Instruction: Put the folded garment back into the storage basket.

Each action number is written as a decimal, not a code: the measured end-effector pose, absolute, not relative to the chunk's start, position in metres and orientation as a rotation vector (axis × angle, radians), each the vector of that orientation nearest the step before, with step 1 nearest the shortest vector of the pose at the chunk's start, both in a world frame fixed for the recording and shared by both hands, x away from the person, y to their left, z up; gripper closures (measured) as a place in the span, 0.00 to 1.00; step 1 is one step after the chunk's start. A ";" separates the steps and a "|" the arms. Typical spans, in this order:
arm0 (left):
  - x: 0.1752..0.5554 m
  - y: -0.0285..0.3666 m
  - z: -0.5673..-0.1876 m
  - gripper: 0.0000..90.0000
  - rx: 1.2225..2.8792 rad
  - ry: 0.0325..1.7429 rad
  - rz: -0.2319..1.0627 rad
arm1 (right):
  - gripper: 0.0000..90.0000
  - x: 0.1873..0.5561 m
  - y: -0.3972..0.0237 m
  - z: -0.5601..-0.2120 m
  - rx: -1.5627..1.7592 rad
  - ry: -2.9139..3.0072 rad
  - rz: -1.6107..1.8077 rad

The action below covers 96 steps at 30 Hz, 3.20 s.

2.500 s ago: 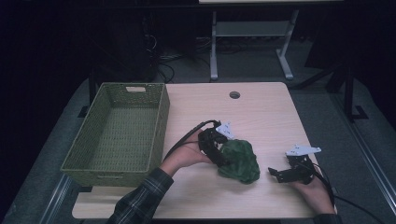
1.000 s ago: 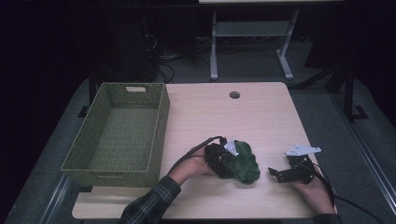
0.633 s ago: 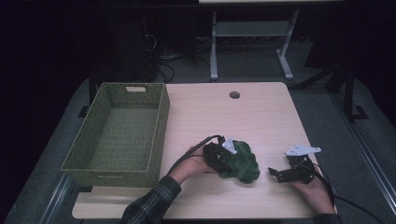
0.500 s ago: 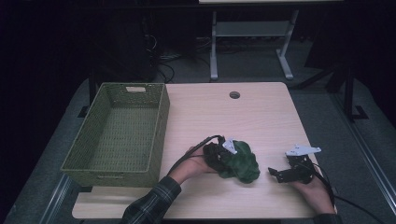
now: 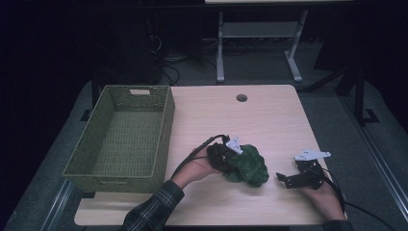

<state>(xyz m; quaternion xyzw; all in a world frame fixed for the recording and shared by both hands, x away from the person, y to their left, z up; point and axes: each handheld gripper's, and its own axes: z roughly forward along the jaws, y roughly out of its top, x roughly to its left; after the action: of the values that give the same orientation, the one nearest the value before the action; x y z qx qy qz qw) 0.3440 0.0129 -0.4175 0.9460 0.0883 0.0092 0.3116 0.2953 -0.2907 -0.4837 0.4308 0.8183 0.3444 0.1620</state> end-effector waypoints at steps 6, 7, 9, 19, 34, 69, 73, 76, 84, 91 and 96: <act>0.344 0.015 -0.403 0.80 2.477 0.245 0.023 | 0.02 0.295 -0.291 -0.484 1.230 2.335 0.983; 0.344 0.016 -0.400 0.80 2.470 0.248 0.025 | 0.02 0.295 -0.291 -0.484 1.230 2.335 0.983; 0.344 0.018 -0.395 0.80 2.459 0.257 0.023 | 0.02 0.295 -0.291 -0.484 1.229 2.335 0.983; 0.347 0.030 -0.370 0.81 2.435 0.274 0.046 | 0.02 0.296 -0.291 -0.484 1.225 2.335 0.982; 0.352 0.058 -0.339 0.81 2.403 0.311 0.088 | 0.02 0.296 -0.291 -0.484 1.224 2.334 0.982; 0.359 0.144 -0.295 0.81 2.357 0.475 0.237 | 0.02 0.295 -0.291 -0.484 1.225 2.332 0.983; 0.359 0.154 -0.292 0.81 2.349 0.494 0.256 | 0.02 0.295 -0.291 -0.484 1.227 2.330 0.982; 0.358 0.161 -0.289 0.81 2.347 0.510 0.269 | 0.03 0.295 -0.291 -0.484 1.227 2.330 0.982; 0.357 0.184 -0.281 0.81 2.329 0.561 0.311 | 0.03 0.295 -0.291 -0.484 1.227 2.330 0.982; 0.356 0.206 -0.275 0.81 2.309 0.611 0.347 | 0.03 0.295 -0.291 -0.484 1.226 2.330 0.982; 0.355 0.221 -0.273 0.81 2.306 0.646 0.374 | 0.03 0.296 -0.291 -0.484 1.226 2.330 0.983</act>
<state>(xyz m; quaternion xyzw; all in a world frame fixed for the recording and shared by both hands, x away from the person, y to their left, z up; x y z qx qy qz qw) 0.3547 0.2210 -0.2726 0.8909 0.2493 0.1444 0.3511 0.2955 -0.2908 -0.4838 0.4303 0.8177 0.3449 0.1649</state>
